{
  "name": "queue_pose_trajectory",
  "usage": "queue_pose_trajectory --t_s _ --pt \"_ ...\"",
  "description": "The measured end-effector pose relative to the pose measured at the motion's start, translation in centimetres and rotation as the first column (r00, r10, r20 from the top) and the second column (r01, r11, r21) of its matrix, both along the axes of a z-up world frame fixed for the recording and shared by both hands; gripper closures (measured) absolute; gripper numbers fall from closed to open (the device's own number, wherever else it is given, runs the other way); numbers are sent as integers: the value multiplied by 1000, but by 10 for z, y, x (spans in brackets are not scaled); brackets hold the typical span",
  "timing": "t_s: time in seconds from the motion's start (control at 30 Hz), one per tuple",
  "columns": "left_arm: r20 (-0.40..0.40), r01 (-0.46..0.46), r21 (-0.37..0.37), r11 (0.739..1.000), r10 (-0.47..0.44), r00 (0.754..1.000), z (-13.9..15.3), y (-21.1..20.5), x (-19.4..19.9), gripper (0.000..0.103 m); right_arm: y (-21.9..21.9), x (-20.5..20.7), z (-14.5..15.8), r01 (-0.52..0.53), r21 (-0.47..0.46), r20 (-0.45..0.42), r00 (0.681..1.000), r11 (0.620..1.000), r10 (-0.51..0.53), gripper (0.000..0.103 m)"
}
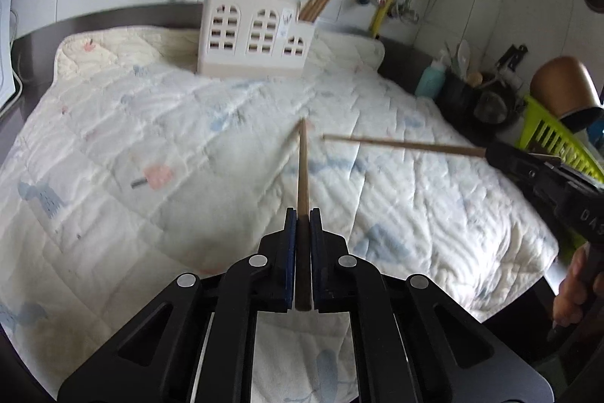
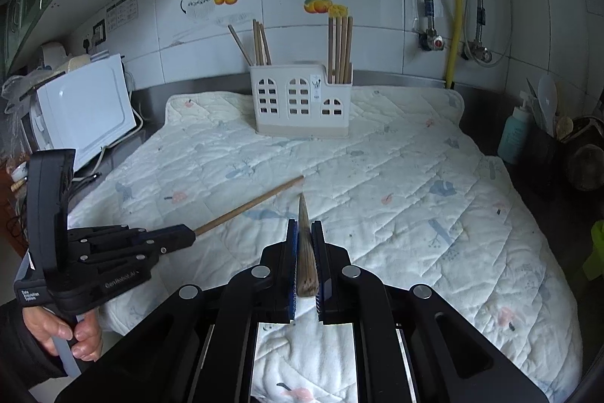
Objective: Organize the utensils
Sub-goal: 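Lift both held chopsticks and carry them above the white holder, then lower both chopsticks into the holder and open both tools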
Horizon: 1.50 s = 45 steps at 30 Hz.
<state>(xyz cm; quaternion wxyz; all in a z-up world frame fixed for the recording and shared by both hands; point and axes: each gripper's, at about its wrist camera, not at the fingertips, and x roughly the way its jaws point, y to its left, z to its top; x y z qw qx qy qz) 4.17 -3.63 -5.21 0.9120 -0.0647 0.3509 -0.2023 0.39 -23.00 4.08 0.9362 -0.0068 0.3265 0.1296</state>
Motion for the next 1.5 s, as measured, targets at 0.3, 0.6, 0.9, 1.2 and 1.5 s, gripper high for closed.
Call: queue_pose_trajectory --t_s 0.3,0.6,0.9,1.2,1.5 --pt "91 5 -10 1000 -4 996 36 3 18 98 -6 23 40 -58 31 31 998 998 57 96" --pt "119 0 -22 1000 2 993 70 11 43 98 -5 65 82 -144 44 35 989 989 142 96" --pt "157 -12 -19 1000 15 988 111 16 78 98 1 140 145 -186 65 79 980 980 181 96" --pt "178 -29 11 1000 27 984 135 23 119 98 8 227 188 -140 55 147 980 989 131 96" --pt "251 -56 16 998 50 967 175 30 152 98 2 293 173 -56 20 104 993 998 54 96"
